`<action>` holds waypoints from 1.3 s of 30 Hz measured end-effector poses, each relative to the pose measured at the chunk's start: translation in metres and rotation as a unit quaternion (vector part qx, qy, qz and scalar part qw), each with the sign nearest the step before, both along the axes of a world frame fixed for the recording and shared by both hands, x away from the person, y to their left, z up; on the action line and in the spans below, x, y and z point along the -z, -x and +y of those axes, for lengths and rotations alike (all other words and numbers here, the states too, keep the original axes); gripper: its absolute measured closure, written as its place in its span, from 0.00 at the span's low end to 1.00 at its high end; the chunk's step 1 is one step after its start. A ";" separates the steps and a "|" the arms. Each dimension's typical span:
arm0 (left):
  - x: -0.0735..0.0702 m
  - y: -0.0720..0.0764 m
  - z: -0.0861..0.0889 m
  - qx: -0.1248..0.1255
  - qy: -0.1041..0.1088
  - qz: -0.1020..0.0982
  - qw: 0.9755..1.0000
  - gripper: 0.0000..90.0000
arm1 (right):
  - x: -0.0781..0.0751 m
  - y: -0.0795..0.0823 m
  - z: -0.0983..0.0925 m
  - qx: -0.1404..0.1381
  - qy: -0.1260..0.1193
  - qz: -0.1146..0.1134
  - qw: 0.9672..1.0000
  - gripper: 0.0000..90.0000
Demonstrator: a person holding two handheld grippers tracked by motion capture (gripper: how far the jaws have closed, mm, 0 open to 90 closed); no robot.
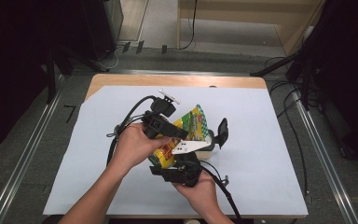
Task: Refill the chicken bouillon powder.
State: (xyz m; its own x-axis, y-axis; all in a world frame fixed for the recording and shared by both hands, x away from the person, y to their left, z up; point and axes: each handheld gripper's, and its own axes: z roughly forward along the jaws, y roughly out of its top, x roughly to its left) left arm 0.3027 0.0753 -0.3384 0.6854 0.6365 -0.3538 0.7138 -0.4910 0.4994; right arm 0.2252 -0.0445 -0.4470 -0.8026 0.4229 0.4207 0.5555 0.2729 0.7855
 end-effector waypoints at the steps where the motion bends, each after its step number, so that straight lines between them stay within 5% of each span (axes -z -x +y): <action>1: 0.000 0.000 0.000 0.001 0.000 0.000 1.000 0.86 | 0.000 0.000 0.000 -0.001 -0.003 0.001 1.000 0.76; 13: -0.006 0.003 0.003 0.004 0.027 -0.001 1.000 0.74 | -0.002 -0.001 -0.006 -0.006 -0.044 0.016 0.999 0.76; 21: -0.013 0.006 0.007 0.004 0.025 -0.010 1.000 0.76 | -0.003 -0.002 -0.009 -0.005 -0.051 0.019 0.999 0.76; 26: -0.015 0.007 0.008 0.000 0.006 -0.016 1.000 0.89 | -0.002 -0.002 -0.008 -0.006 -0.042 0.018 0.999 0.76; 39: -0.013 0.012 -0.002 0.004 -0.023 -0.035 0.999 0.97 | 0.000 0.001 0.001 -0.002 0.014 -0.006 1.000 0.68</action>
